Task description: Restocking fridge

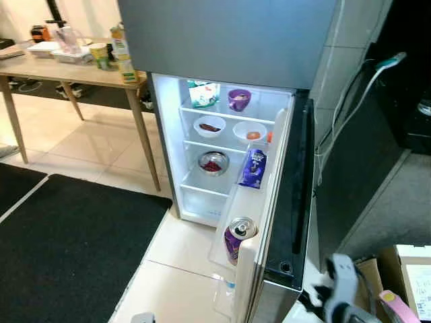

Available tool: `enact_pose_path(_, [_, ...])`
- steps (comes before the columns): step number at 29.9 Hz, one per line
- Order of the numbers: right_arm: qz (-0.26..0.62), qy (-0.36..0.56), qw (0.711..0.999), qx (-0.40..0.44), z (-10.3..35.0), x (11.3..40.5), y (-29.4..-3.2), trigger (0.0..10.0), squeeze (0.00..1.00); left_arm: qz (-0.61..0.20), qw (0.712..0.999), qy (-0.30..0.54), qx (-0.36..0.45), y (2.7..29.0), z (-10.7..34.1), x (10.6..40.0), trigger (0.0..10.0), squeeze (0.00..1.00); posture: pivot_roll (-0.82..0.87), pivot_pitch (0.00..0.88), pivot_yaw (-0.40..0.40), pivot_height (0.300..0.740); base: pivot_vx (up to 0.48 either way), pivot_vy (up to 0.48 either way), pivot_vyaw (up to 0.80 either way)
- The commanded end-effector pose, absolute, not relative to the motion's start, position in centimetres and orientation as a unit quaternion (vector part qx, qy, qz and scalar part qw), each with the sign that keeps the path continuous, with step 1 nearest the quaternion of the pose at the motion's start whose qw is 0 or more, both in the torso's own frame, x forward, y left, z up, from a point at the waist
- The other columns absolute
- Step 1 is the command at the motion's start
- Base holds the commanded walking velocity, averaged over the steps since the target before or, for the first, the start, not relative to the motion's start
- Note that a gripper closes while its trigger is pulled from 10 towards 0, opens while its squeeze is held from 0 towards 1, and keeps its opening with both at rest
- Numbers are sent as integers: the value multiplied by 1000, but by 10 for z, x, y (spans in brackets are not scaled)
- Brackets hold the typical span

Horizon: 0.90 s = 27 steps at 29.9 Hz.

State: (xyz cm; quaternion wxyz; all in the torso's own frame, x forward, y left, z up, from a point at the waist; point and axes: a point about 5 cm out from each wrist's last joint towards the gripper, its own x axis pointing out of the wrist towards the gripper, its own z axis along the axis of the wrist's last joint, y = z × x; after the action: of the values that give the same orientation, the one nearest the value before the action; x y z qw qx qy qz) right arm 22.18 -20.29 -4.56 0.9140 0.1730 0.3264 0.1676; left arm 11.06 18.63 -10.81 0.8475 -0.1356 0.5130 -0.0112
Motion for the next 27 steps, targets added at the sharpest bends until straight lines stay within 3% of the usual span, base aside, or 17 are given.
enact_pose_path(1, [227, 291, 908, 196, -34, 234, -192, 10000, 0, -15, 840, 526, -133, 185, -110, 103, 10000, 0, -64, 0, -16, 740, 0, 0, 0])
enact_pose_path(2, [227, 291, 908, 196, -34, 234, -192, 10000, 0, -15, 840, 526, -133, 185, -110, 103, 10000, 0, -64, 0, -16, 740, 0, 0, 0])
enact_pose_path(5, [358, 239, 874, 224, -9, 254, -170, 10000, 0, -16, 840, 526, -132, 185, -110, 103, 10000, 0, -64, 0, -16, 740, 0, 0, 0])
enact_pose_path(7, [383, 229, 865, 227, -5, 257, -166, 10000, 0, -17, 840, 526, -132, 185, -110, 104, 10000, 0, -64, 0, -16, 740, 0, 0, 0])
enact_pose_path(9, [461, 199, 833, 231, 10, 262, -153, 10000, 0, -17, 840, 526, -132, 185, -110, 104, 10000, 0, -66, 0, -13, 740, 0, 0, 0])
enact_pose_path(10, [525, 171, 802, 229, 23, 265, -137, 10000, 0, -17, 840, 526, -132, 185, -110, 104, 10000, 0, -66, 0, -13, 740, 0, 0, 0])
enact_pose_path(16, [604, 94, 754, 242, 57, 272, -93, 10000, 0, -16, 840, 526, -134, 185, -110, 104, 10000, 0, -67, 0, -15, 740, 0, 0, 0])
enact_pose_path(18, [592, 73, 762, 253, 64, 278, -85, 10000, 0, -16, 840, 526, -134, 184, -110, 103, 10000, 0, -64, 0, -19, 740, 0, 0, 0])
enact_pose_path(19, [566, 59, 779, 263, 68, 286, -80, 10000, 0, -16, 840, 526, -135, 184, -111, 103, 10000, 0, -64, 0, -19, 740, 0, 0, 0])
enact_pose_path(20, [512, 71, 816, 259, 62, 297, -79, 10000, 0, -15, 839, 526, -137, 183, -111, 103, 10000, 0, -60, 0, -22, 740, 0, 0, 0])
enact_pose_path(22, [512, 71, 816, 259, 62, 297, -79, 10000, 0, -15, 839, 526, -137, 183, -111, 103, 10000, 0, -60, 0, -22, 740, 0, 0, 0])
enact_pose_path(24, [445, 126, 861, 211, 42, 298, -92, 10000, 0, -14, 839, 526, -139, 182, -111, 103, 10000, 0, -57, 0, -23, 740, 0, 0, 0])
enact_pose_path(27, [379, 190, 892, 156, 16, 287, -121, 10000, 0, -13, 839, 526, -140, 181, -111, 102, 10000, 0, -57, 0, -26, 740, 0, 0, 0])
